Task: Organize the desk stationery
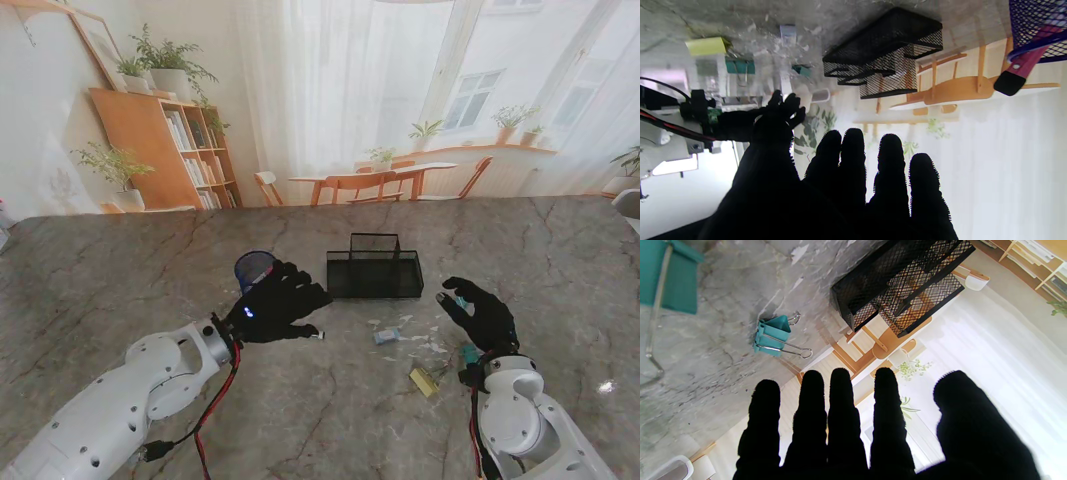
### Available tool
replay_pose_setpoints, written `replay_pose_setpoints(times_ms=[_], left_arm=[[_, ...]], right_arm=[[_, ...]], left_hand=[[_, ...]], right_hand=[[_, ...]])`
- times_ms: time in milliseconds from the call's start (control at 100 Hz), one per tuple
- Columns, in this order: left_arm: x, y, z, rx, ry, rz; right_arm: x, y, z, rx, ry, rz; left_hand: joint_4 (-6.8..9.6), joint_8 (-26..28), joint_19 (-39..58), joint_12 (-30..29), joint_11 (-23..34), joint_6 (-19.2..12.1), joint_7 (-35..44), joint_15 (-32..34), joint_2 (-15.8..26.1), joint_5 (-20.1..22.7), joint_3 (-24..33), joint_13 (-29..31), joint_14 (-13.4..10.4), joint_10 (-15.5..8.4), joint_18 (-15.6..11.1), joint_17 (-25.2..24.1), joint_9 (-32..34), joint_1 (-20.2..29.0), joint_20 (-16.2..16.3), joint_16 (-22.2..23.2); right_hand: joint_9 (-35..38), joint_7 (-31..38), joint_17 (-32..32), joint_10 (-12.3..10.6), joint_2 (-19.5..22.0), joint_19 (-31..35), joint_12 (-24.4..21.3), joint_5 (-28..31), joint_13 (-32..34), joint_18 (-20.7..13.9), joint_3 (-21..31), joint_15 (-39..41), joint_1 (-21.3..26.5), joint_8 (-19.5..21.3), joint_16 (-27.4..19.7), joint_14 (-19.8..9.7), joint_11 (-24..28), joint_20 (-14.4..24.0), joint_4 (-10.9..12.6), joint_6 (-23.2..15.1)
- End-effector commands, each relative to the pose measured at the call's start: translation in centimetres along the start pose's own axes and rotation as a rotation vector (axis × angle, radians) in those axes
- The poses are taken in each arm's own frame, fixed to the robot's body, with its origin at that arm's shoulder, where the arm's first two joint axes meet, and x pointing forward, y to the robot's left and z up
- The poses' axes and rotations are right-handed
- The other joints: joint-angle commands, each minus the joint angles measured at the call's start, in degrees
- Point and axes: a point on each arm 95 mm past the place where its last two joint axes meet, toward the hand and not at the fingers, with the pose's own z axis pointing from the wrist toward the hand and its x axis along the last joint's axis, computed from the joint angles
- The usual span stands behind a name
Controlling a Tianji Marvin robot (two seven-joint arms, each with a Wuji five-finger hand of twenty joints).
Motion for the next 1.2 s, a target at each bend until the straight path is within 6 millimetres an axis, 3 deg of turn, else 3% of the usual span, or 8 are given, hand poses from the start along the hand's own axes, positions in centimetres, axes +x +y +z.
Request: replay_pose_setpoints(times_ms=[0,340,680,860,1080,1190], left_arm=[[-0.3,0.3,0.1,-0.022,0.002,-0.001],[-1.1,3.0,0.6,-0.2,0.024,0.059],[-1.7,5.2,1.3,-0.314,0.02,0.103],[-1.9,6.1,2.1,-0.345,-0.028,0.128],[-2.2,7.3,2.9,-0.375,-0.035,0.116],[-2.2,7.8,3.0,-0.387,-0.028,0.113]], right_arm=[[0.1,-0.2,-0.1,0.007,0.003,0.013],[0.2,0.0,-0.3,-0.013,0.012,0.025],[0.3,0.3,-0.4,-0.019,0.038,0.029],[0.3,0.3,-0.4,-0.016,0.045,0.031],[0.4,0.2,-0.5,-0.009,0.046,0.03],[0.4,0.2,-0.5,-0.008,0.044,0.03]], left_hand=[[3.13,2.2,2.9,2.6,3.6,-0.1,1.8,2.5,0.3,2.1,-0.7,0.6,-0.5,-2.3,-1.6,-0.4,0.7,2.7,2.3,2.4],[3.2,6.4,5.8,7.2,11.5,0.3,6.9,8.2,-1.0,3.2,-0.6,-0.2,1.1,-2.1,-1.1,-0.5,0.4,4.3,2.3,6.2],[3.16,7.4,6.4,7.9,12.2,1.4,8.1,9.4,-1.3,2.3,-0.7,-1.9,2.7,-0.6,0.5,-0.7,-0.8,4.1,1.9,6.7],[3.09,8.9,4.7,9.6,13.9,3.2,8.9,10.9,-1.0,1.1,-0.7,-4.1,4.8,1.4,2.0,-0.9,-2.7,3.3,0.0,6.7],[3.15,14.5,5.3,11.9,16.3,2.9,14.7,12.7,-1.4,-0.2,-0.6,-4.6,5.5,1.7,2.5,-1.0,-2.9,4.0,0.3,6.8],[2.62,21.7,6.4,12.9,17.8,2.4,20.9,13.9,-3.4,-1.1,-0.6,-4.1,5.5,1.4,2.5,-1.0,-2.2,5.8,0.8,7.2]], right_hand=[[0.4,0.6,-0.8,0.1,1.9,0.8,0.7,1.2,-0.8,0.4,-1.5,-0.1,-0.8,0.1,0.6,0.3,-0.4,0.9,1.8,0.0],[0.4,0.5,-0.9,0.1,1.9,0.7,0.8,1.1,-0.8,0.3,-1.6,-0.1,-0.7,0.1,0.6,0.2,-0.4,0.9,1.8,-0.1],[0.4,0.5,-0.9,0.1,1.9,0.7,0.8,1.1,-0.7,0.3,-1.5,-0.2,-0.7,0.1,0.6,0.2,-0.4,0.9,1.8,-0.1],[0.4,0.5,-0.8,0.2,1.9,0.8,0.8,1.1,-0.7,0.4,-1.6,-0.2,-0.8,0.1,0.7,0.3,-0.4,0.9,1.8,-0.1],[0.5,0.5,-0.8,0.1,1.9,0.8,0.8,1.0,-0.7,0.4,-1.6,-0.2,-0.8,0.1,0.7,0.2,-0.4,0.9,1.8,-0.2],[0.4,0.5,-0.8,0.2,2.0,0.7,0.8,1.1,-0.7,0.4,-1.6,-0.3,-0.8,0.1,0.7,0.3,-0.4,0.9,1.8,-0.2]])
